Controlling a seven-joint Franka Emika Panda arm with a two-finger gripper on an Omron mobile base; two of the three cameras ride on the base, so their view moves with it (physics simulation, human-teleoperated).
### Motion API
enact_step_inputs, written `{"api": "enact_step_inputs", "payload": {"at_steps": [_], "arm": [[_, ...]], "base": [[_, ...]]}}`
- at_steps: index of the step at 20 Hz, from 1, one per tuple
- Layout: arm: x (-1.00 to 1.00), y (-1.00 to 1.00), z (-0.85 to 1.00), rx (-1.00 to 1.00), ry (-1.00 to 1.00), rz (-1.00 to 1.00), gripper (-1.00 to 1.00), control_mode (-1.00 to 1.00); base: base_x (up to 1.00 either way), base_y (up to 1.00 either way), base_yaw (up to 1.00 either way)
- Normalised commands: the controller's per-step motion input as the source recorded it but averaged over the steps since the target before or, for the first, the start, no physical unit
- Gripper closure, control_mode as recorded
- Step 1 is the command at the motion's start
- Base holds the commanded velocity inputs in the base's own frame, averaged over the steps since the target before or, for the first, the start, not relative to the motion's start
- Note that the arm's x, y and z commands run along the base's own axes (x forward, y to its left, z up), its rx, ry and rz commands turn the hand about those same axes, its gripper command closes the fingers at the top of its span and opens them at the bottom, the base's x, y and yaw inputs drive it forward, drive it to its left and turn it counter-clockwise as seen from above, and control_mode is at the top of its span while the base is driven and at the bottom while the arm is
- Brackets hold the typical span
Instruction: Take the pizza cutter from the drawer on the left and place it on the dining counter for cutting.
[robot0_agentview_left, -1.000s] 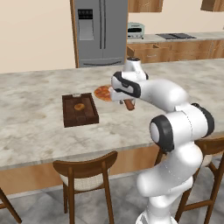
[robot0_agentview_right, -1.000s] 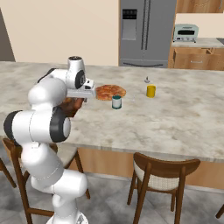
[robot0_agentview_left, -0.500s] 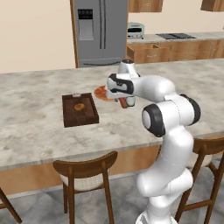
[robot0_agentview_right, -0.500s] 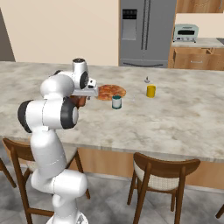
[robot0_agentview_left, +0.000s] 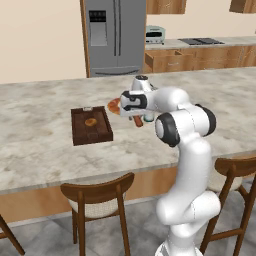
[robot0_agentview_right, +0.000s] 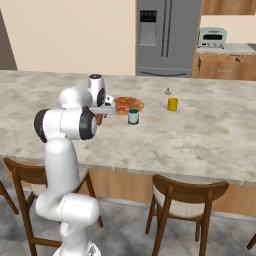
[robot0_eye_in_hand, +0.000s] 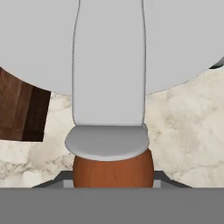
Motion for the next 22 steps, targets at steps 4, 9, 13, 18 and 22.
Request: {"api": "enact_step_inputs", "payload": {"at_steps": [4, 9, 13, 18, 22], "arm": [[0.71, 0.0, -0.15, 0.0, 0.0, 0.0, 1.0, -1.0], [0.57, 0.01, -0.21, 0.0, 0.03, 0.0, 1.0, -1.0], [0.55, 0.01, -0.25, 0.0, 0.05, 0.0, 1.0, -1.0], [0.26, 0.11, -0.4, 0.0, 0.05, 0.0, 1.0, -1.0], [0.14, 0.09, -0.39, 0.0, 0.06, 0.0, 1.0, -1.0]], "base": [[0.0, 0.0, 0.0], [0.0, 0.0, 0.0], [0.0, 0.0, 0.0], [0.0, 0.0, 0.0], [0.0, 0.0, 0.0]]}}
